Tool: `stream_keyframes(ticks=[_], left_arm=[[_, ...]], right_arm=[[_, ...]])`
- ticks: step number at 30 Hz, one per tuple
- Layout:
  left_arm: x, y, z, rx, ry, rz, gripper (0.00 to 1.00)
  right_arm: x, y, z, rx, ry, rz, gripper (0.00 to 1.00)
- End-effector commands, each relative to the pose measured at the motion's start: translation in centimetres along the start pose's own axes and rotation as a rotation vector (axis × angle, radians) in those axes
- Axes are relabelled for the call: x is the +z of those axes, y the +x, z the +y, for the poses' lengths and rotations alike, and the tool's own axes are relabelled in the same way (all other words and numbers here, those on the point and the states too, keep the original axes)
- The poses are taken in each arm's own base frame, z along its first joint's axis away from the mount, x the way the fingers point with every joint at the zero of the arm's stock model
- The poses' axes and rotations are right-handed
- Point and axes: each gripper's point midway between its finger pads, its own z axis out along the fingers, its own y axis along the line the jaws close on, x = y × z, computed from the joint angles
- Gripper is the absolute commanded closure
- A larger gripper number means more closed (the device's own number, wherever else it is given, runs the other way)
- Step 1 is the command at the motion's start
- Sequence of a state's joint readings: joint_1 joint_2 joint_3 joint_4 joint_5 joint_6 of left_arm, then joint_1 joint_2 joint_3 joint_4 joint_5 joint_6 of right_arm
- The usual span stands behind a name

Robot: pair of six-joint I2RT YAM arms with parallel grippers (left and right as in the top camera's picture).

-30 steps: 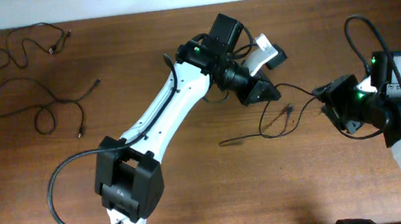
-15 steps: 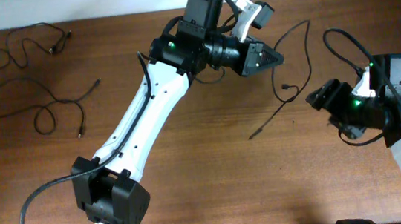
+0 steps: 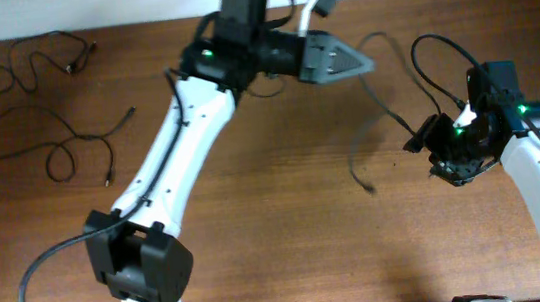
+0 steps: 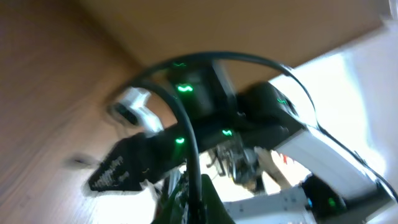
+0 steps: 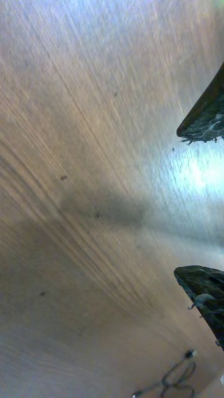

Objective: Untangle cables

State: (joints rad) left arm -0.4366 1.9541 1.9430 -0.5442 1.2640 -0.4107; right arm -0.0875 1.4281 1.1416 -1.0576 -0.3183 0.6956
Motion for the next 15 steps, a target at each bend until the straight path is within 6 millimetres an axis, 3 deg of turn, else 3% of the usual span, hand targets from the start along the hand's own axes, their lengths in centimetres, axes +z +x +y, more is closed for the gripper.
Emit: stream_keyframes(ticks=[1, 3, 6, 9, 12, 14, 15], left_arm=[[-6.9, -1.8, 4.7, -0.079, -0.292, -0.147, 1.00], [-8.9, -0.4, 7.6, -0.134, -0.447, -0.140, 1.00], [-9.7, 0.6, 9.5, -0.165, -0.571, -0.127, 1.00], [-12.8, 2.3, 13.1, -0.237, -0.848, -0.119, 1.00], [-13.1, 2.8, 13.5, -0.251, -0.886, -0.107, 1.00], [-12.6, 2.8, 13.3, -0.243, -0.881, -0.103, 1.00], [-12.2, 2.9, 13.2, -0.232, -0.876, -0.092, 1.00]], right_arm=[[-0.9, -0.9, -2.4, -0.003, 0.114, -0.093, 0.35], [-3.6, -1.4, -0.8, -0.033, 0.048, -0.173, 0.32], [-7.8, -2.1, 1.2, -0.068, -0.035, -0.297, 0.31], [-14.3, -3.5, 0.4, -0.064, 0.014, -0.551, 0.39], [-17.0, -3.3, -0.2, -0.057, 0.015, -0.656, 0.41], [-17.1, -3.1, -0.1, -0.068, 0.006, -0.655, 0.40], [-16.6, -2.4, 1.0, -0.127, -0.044, -0.607, 0.29]])
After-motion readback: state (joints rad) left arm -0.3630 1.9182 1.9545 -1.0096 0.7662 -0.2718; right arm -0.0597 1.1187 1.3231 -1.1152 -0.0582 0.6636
